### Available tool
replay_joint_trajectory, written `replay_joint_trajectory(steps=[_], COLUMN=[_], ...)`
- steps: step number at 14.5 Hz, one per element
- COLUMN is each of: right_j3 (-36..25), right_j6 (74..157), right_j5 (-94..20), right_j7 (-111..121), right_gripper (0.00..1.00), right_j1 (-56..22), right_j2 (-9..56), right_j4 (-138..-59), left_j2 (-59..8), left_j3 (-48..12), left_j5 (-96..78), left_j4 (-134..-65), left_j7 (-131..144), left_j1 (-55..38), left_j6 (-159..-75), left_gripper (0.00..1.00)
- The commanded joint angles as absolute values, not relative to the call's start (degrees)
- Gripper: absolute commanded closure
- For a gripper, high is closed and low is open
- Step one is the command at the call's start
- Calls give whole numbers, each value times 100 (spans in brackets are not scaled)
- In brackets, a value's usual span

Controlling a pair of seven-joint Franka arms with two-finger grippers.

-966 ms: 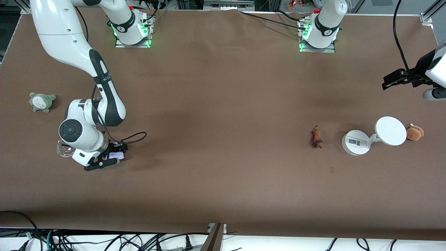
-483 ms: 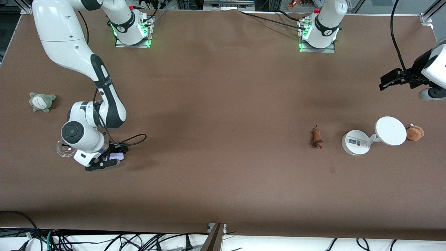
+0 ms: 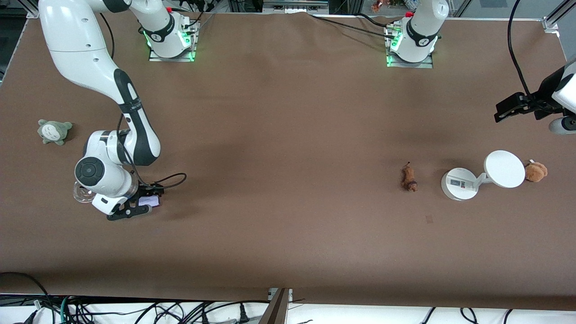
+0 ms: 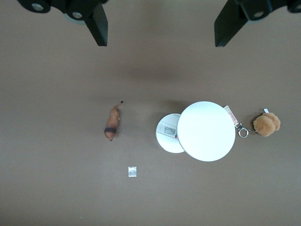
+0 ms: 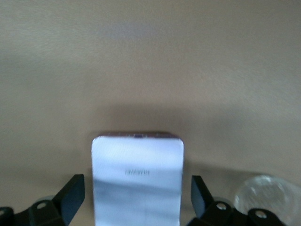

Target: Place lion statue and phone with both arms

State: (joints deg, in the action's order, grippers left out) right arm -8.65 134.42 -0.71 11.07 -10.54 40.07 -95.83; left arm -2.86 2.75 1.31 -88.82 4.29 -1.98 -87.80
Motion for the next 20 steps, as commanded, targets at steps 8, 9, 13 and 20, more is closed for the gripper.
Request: replay_joint_trajectory(steps=[8,9,13,20], right_j3=[-905,-931,-923,-124], right_j6=[9680,9268,8193,7936], right_j5=[-167,-167,-36,114], right_j7=[607,606,282,9], right_gripper=[0,0,0,0], right_j1=[-984,-984,-993,-194], right_j2=[1171,969,291,-387], right_j4=[-9308,-9221,-9176,-9712], left_j2=[-343,-343,-343,-343], left_j3=[105,105,97,88], left_j5=[9,17,9,9], left_j4=[-8701,-8701,-8701,-8692], left_j7=[422,422,422,422], left_j1=[-229,-229,-229,-237], left_j6=[-8666,-8666,-8675,-8701], left_gripper=[0,0,0,0])
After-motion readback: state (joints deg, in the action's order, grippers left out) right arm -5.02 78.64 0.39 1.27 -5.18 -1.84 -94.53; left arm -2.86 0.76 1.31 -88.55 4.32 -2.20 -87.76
